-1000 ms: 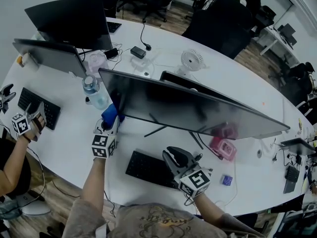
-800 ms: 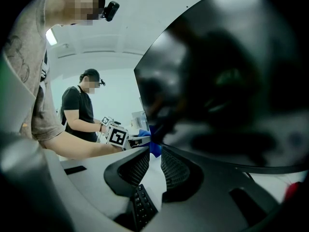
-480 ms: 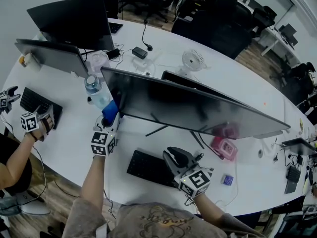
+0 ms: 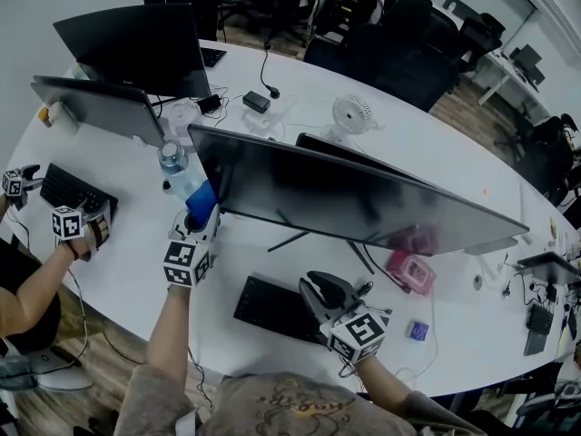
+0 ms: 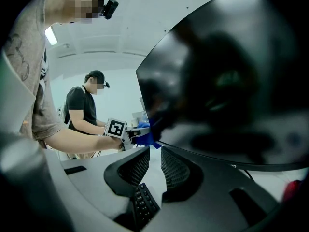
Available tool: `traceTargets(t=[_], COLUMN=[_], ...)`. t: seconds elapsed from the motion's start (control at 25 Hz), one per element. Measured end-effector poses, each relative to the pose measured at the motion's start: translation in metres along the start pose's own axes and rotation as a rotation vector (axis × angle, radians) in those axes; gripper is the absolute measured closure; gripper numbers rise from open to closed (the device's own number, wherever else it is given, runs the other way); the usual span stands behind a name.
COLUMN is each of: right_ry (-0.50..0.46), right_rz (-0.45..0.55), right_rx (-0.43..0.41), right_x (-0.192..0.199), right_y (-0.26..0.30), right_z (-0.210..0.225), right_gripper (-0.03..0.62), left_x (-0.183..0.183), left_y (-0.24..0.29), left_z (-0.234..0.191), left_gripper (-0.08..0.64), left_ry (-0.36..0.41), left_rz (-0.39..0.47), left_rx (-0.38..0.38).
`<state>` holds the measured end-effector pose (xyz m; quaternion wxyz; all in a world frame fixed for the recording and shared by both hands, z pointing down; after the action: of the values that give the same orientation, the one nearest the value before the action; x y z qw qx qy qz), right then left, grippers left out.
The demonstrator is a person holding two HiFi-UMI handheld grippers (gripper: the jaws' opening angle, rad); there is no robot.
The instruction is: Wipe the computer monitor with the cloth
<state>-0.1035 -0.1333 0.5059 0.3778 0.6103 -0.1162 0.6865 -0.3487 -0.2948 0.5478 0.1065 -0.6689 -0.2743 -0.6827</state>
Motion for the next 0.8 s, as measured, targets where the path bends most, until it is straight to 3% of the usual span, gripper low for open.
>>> traceTargets(t=[0.8], right_ry=[-0.015], right_rz=[0.021], right_rx=[0.0], right_x=[-0.003], right_y=[-0.012], right_z=[-0.01], right_gripper=[0.525], left_x=[-0.07], left_y=[-0.017], left_z=[0.004], left_gripper=[0.512], left_ry=[0.064], left_rz=[0.115], left_rx=[0.018])
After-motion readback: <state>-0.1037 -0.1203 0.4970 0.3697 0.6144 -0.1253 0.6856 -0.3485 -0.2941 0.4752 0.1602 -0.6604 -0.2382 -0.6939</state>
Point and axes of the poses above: the fingertips, and each gripper's own axes: y forward along the fingers, z to its right, x out of its underside, the point moved 5 cm from there along -y, backward along the fingers, and after that the axes turned 1 degree about x, right-handed, at the moved point
